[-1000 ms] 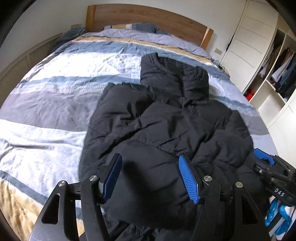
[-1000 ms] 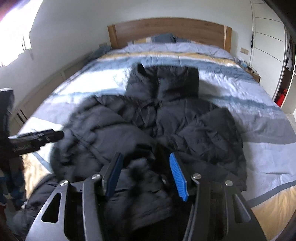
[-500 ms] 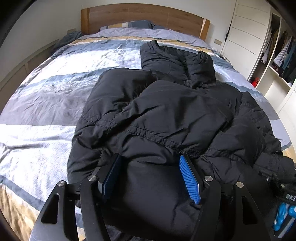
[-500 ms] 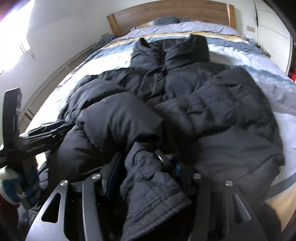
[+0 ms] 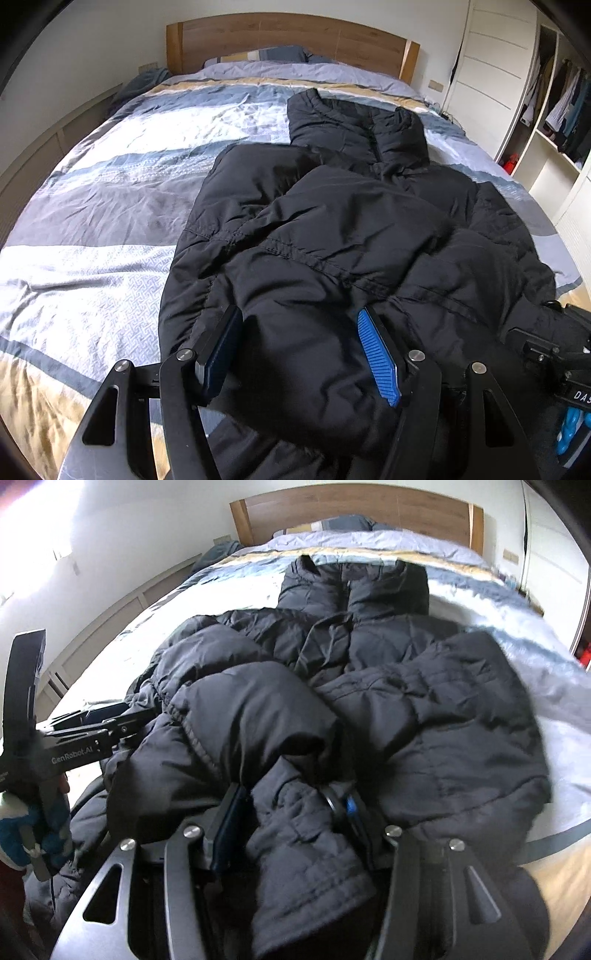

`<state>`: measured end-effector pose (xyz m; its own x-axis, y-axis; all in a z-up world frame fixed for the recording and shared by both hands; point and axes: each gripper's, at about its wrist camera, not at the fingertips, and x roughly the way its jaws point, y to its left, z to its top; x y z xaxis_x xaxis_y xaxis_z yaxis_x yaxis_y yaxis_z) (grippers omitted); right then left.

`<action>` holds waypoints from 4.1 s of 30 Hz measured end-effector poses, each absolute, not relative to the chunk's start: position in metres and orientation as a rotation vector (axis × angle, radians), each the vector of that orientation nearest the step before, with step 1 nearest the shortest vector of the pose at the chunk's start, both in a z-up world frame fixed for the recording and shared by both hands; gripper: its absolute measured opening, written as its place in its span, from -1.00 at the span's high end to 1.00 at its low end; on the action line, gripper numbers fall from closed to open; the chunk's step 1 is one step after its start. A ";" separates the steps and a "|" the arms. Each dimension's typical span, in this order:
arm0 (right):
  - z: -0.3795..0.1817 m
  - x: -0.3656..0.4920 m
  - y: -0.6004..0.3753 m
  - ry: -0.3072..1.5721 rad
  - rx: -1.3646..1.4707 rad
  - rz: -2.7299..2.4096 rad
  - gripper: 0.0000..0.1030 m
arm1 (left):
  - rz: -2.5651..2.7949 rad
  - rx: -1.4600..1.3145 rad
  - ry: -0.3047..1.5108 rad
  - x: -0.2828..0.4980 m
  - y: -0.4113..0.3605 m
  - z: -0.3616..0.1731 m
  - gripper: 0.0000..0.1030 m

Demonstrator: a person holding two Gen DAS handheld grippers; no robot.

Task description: Fold large clothes

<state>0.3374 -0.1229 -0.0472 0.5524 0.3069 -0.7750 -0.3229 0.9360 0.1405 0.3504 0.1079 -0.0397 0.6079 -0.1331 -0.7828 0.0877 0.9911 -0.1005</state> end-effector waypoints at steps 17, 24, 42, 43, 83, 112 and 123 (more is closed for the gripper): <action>-0.076 0.319 -0.157 0.938 -0.029 0.319 -0.02 | -0.154 0.074 0.899 0.324 0.053 -0.057 -0.25; -0.083 0.323 -0.158 0.950 -0.013 0.319 -0.05 | -0.146 0.070 0.906 0.328 0.050 -0.060 -0.27; -0.064 0.265 -0.202 0.961 0.017 0.221 -0.05 | -0.121 0.064 0.924 0.291 0.046 -0.031 -0.38; -0.061 0.260 -0.206 0.957 0.026 0.218 -0.05 | -0.119 0.061 0.919 0.287 0.047 -0.027 -0.38; 0.046 0.627 -0.264 0.765 0.241 0.266 -0.10 | 0.001 -0.342 0.938 0.651 0.174 0.053 -0.64; -0.085 0.814 -0.220 0.837 0.426 0.359 0.73 | -0.140 -0.514 1.073 0.794 0.107 -0.106 0.67; 0.019 0.693 -0.216 0.756 0.350 0.556 0.81 | -0.264 -0.467 0.950 0.681 0.101 -0.008 0.78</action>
<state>0.6925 -0.2157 0.0187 0.5950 0.5893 -0.5465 -0.3459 0.8015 0.4878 0.6806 0.1007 -0.0081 0.5605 -0.4151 -0.7167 0.0135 0.8698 -0.4932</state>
